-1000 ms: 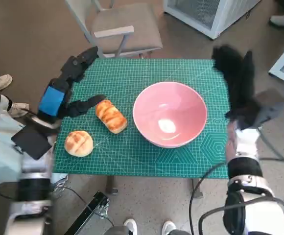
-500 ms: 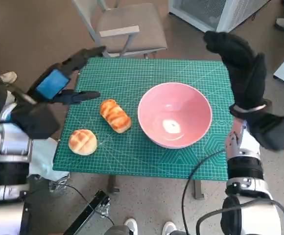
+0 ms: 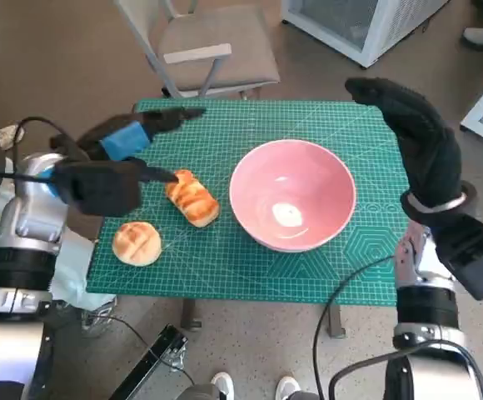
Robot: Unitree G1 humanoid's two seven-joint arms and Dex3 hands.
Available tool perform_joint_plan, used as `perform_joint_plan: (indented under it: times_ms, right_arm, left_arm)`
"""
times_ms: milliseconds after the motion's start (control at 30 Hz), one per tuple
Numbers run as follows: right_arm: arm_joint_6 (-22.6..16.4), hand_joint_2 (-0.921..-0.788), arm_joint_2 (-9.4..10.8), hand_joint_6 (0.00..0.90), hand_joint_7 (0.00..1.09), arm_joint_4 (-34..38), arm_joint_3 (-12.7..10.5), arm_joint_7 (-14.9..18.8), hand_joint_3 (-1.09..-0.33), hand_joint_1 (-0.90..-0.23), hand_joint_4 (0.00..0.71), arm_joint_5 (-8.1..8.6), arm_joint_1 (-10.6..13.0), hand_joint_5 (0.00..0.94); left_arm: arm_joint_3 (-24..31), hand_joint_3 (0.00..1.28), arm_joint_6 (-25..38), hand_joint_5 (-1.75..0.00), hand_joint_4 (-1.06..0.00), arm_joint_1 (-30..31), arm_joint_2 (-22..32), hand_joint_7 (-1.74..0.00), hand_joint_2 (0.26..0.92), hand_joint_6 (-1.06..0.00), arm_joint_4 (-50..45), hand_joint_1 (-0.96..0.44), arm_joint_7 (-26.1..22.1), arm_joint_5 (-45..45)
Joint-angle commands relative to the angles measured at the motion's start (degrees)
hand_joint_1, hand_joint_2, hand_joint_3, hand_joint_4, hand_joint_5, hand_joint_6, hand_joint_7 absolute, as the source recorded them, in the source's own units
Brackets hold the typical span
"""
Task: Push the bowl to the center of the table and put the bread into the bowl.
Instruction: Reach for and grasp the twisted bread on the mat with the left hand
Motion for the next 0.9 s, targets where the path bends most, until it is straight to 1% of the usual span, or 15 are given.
perform_joint_plan:
  times_ms: [33,333,600,767,900]
  right_arm:
    - [1.79,-0.921,-0.07,0.008,0.65,-1.57,0.76,-0.55,-0.713,-0.707,0.276,0.11,1.87,0.000]
    - [1.48,-0.921,-0.09,0.003,0.66,-2.51,0.88,-0.56,-0.709,-0.697,0.275,0.51,2.50,0.001]
    - [1.58,-0.921,-0.17,0.000,0.67,-2.64,0.91,-0.31,-0.720,-0.692,0.276,0.94,2.74,0.001]
    - [1.99,-0.921,-0.14,0.000,0.67,-3.34,0.99,0.07,-0.716,-0.680,0.277,1.93,3.23,0.001]
    - [2.07,-0.921,-0.08,0.001,0.67,-3.88,1.13,0.02,-0.714,-0.673,0.277,2.02,3.51,0.002]
  left_arm:
    - [-4.01,0.00,0.49,0.00,-0.14,-3.63,-0.23,-0.08,0.801,-0.25,4.60,-0.11,0.41,4.95]
    - [-11.29,0.00,0.71,0.00,-0.13,-8.31,-2.08,-0.05,0.800,-0.25,13.50,-0.10,3.35,13.79]
    - [-14.32,0.00,2.42,0.00,-0.12,-10.44,-4.41,-0.04,0.796,-0.26,19.73,-0.11,5.37,16.95]
    - [-16.33,0.01,3.96,0.00,-0.13,-11.28,-6.56,-0.04,0.796,-0.27,23.73,-0.09,6.60,18.53]
    - [-18.51,0.01,4.32,0.00,-0.13,-11.59,-8.13,-0.03,0.796,-0.28,26.48,-0.08,8.88,20.48]
